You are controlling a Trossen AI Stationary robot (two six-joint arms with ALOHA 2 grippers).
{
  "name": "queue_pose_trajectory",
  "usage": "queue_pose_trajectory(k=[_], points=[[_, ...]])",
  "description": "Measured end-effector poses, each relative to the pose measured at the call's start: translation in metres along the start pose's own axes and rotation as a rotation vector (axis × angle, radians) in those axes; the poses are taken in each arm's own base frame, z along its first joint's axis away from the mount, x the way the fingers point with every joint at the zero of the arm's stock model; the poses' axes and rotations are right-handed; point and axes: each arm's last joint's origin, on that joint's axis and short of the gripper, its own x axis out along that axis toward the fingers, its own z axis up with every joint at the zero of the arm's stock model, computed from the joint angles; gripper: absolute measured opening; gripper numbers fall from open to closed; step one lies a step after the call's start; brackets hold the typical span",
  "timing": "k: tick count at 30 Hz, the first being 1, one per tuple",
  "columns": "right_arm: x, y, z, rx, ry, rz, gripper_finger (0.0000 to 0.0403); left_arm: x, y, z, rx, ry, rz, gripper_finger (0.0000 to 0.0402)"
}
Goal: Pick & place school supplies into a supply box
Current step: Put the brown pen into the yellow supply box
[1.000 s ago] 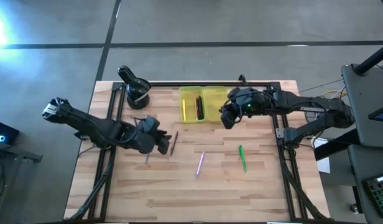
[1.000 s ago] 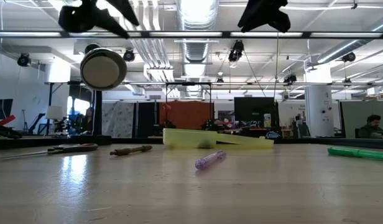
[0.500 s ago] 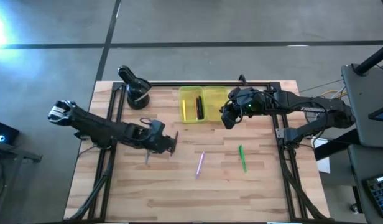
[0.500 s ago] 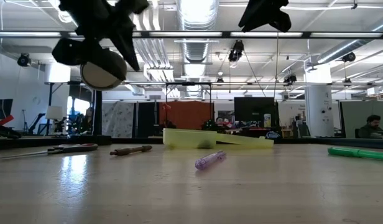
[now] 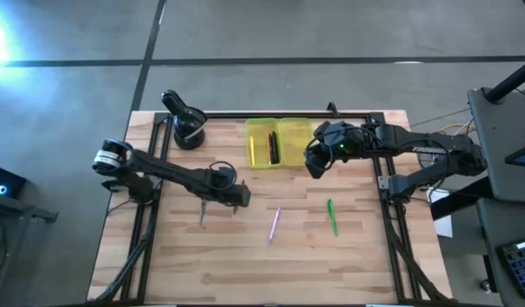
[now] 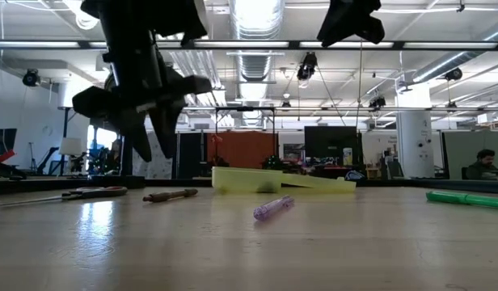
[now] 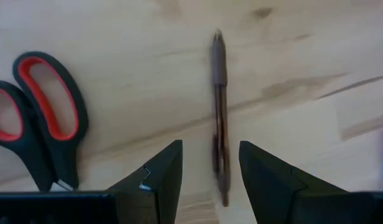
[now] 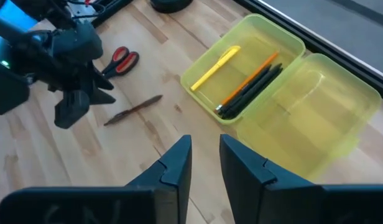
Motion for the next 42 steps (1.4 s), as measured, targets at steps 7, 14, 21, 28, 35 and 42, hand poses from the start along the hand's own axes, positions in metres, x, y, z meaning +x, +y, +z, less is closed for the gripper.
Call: queue_pose_trajectory(k=[7,14,21,28,35,42], points=[[-0.004,-0.002,-0.001,-0.003,0.005,-0.004,0.0077,0.018,-0.007,-0.004,0.024,0.029,0.005,0.0142],[-0.010,-0.004,-0.001,-0.009,-0.003,0.001,0.0068,0.034,-0.011,-0.009,0.031,0.059,0.020,0.0142],[-0.016,-0.006,-0.002,-0.010,-0.007,-0.001,0.0073,0.049,-0.016,-0.014,0.066,0.096,0.017,0.0142],[-0.018,-0.007,-0.002,-0.009,-0.009,0.001,0.0077,0.055,-0.016,-0.017,0.084,0.111,0.040,0.0096],[-0.018,-0.007,-0.002,-0.014,-0.012,-0.002,0.0068,0.050,-0.017,-0.015,0.115,0.093,0.009,0.0020],[-0.018,-0.007,-0.002,-0.015,-0.013,-0.003,0.0075,0.039,-0.016,-0.012,0.114,0.064,-0.013,0.0016]])
